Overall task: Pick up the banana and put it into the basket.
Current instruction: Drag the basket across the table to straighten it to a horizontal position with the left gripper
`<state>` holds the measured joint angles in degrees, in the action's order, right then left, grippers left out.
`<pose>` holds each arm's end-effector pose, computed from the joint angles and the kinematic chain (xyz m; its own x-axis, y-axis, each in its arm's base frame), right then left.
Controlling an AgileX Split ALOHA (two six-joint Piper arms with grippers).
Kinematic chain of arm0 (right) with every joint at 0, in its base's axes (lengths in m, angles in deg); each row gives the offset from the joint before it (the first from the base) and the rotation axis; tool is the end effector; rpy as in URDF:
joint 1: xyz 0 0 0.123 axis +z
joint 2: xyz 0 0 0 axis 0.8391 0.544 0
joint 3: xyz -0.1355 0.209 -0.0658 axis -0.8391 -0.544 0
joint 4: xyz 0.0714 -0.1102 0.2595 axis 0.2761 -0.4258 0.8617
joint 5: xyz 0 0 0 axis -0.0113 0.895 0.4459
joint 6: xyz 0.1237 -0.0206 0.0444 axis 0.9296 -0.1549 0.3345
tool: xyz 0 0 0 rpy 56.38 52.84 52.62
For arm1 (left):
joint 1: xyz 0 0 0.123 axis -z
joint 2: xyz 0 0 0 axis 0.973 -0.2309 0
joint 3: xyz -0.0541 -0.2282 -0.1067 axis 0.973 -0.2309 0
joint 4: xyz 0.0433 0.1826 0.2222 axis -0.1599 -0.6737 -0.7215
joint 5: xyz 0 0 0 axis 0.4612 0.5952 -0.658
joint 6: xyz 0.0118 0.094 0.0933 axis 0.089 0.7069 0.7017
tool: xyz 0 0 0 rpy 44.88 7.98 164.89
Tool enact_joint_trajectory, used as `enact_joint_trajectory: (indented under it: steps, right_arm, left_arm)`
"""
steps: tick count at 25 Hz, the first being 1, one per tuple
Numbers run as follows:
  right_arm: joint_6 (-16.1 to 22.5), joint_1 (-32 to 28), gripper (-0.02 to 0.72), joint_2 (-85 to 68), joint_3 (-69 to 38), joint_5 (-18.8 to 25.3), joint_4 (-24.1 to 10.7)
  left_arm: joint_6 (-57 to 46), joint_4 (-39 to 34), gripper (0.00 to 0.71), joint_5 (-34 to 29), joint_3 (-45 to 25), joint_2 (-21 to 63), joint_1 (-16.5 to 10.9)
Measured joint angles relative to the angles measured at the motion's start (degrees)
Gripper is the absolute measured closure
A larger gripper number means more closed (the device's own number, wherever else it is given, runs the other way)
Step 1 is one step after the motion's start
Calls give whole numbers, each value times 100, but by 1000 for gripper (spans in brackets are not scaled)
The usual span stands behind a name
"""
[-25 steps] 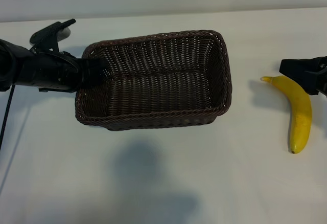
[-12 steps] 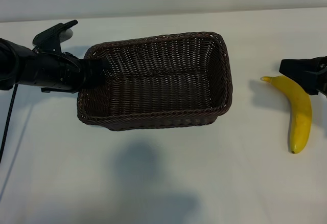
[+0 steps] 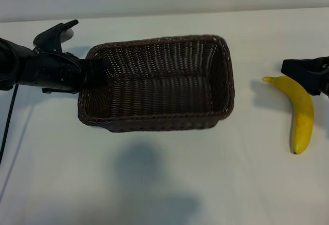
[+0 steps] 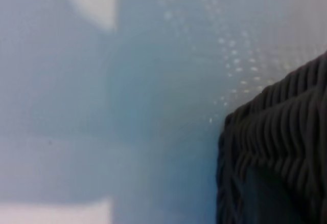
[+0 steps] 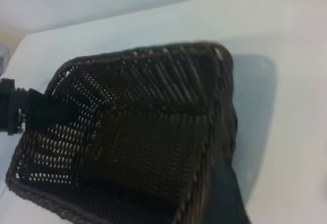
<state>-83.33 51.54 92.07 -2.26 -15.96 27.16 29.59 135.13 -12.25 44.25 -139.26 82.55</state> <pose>0.2851 0.0518 0.1611 -0.6383 0.1881 -0.7465 -0.3053 0.8283 0.4698 0.3781 -0.0738 0.0433 -0.8613 -0.2645 -0.4339 -0.0776 0.9123 -0.4021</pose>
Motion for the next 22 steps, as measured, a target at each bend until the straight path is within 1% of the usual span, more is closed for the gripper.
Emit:
enact_joint_trajectory:
  steps: [2,5,11,14,17,22]
  right_arm:
    - [0,0,215,0,0,0,0]
    - [0,0,215,0,0,0,0]
    - [0,0,215,0,0,0,0]
    - [0,0,215,0,0,0,0]
    - [0,0,215,0,4,0,0]
    - [0,0,215,0,4,0,0]
  left_arm:
    - [-40,22,464,-32,8,0,0]
    - [-106,58,439,-38,7,0,0]
    - [-127,79,433,-43,7,0,0]
    - [-133,79,414,-62,7,11,0]
    - [-145,90,370,-98,9,10,0]
    - [-145,102,255,-171,9,81,0]
